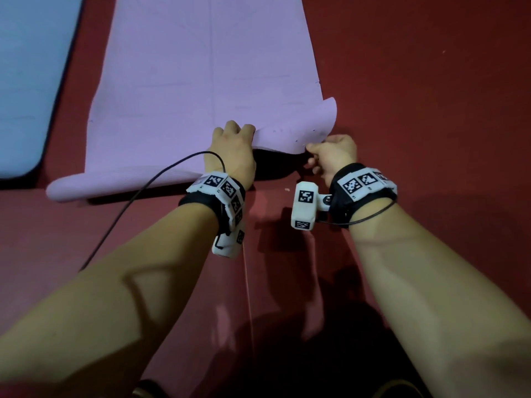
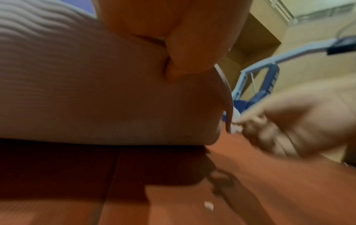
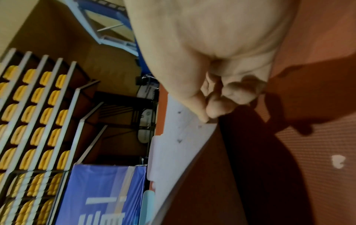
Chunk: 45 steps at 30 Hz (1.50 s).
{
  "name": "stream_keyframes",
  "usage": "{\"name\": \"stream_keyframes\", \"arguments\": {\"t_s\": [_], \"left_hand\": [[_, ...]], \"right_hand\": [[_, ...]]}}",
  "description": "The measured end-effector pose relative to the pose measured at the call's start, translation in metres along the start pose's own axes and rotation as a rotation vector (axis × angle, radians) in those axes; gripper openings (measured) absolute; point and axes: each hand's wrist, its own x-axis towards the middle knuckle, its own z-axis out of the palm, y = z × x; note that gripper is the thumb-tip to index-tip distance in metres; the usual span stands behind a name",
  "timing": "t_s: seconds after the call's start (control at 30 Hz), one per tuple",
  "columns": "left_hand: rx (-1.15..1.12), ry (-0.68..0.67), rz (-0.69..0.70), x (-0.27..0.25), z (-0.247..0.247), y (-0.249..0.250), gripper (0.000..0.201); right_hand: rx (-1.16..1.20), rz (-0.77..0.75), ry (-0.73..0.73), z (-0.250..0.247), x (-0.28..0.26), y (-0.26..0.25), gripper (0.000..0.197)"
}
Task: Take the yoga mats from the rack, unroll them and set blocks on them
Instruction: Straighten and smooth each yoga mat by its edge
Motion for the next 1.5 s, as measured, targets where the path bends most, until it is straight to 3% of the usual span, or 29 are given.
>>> {"name": "stream_keyframes", "arguments": {"t_s": [0.1, 0.23, 0.37, 0.5, 0.6, 0.67, 0.73, 0.9, 1.0, 1.07, 1.23, 1.4, 1.5], "left_hand": [[0.093, -0.033, 0.044, -0.005, 0.005, 0.002, 0.055], [0.168, -0.052, 0.091, -0.004, 0.008, 0.003, 0.071], [0.202, -0.099, 0.128, -0.007, 0.013, 0.006, 0.072], [0.124, -0.144, 0.143, -0.013, 0.020, 0.000, 0.078], [0.055, -0.146, 0.199, -0.017, 0.024, -0.008, 0.075], [0.045, -0.145, 0.223, -0.019, 0.025, -0.009, 0.076], [0.038, -0.144, 0.240, -0.021, 0.027, -0.009, 0.076], [0.043, -0.171, 0.295, -0.028, 0.035, -0.011, 0.078], [0.080, -0.221, 0.323, -0.032, 0.038, -0.013, 0.088], [0.085, -0.269, 0.334, -0.034, 0.038, -0.015, 0.092], [0.008, -0.216, 0.273, -0.035, 0.036, -0.015, 0.067], [0.050, -0.179, 0.261, -0.031, 0.033, -0.011, 0.062], [0.061, -0.192, 0.254, -0.031, 0.033, -0.010, 0.061]], "right_hand": [[-0.029, -0.046, -0.004, 0.011, -0.004, -0.017, 0.012], [0.048, 0.093, -0.143, 0.015, -0.003, -0.036, 0.015], [0.053, 0.175, -0.240, 0.018, 0.000, -0.038, 0.050], [0.009, 0.121, -0.173, 0.027, -0.005, -0.037, 0.033], [0.109, 0.171, -0.189, 0.028, -0.008, -0.040, 0.019], [0.055, 0.193, -0.183, 0.025, -0.009, -0.045, 0.009], [-0.025, 0.215, -0.195, 0.020, -0.005, -0.047, 0.018], [0.071, 0.171, -0.211, 0.012, -0.016, -0.043, 0.031], [0.269, 0.332, -0.239, 0.018, -0.042, -0.040, 0.015], [0.274, 0.375, -0.276, 0.020, -0.046, -0.037, 0.034], [0.307, 0.402, -0.311, 0.012, -0.038, -0.028, 0.048], [0.269, 0.376, -0.338, 0.006, -0.038, -0.025, 0.041], [0.259, 0.344, -0.333, 0.001, -0.033, -0.023, 0.051]]}}
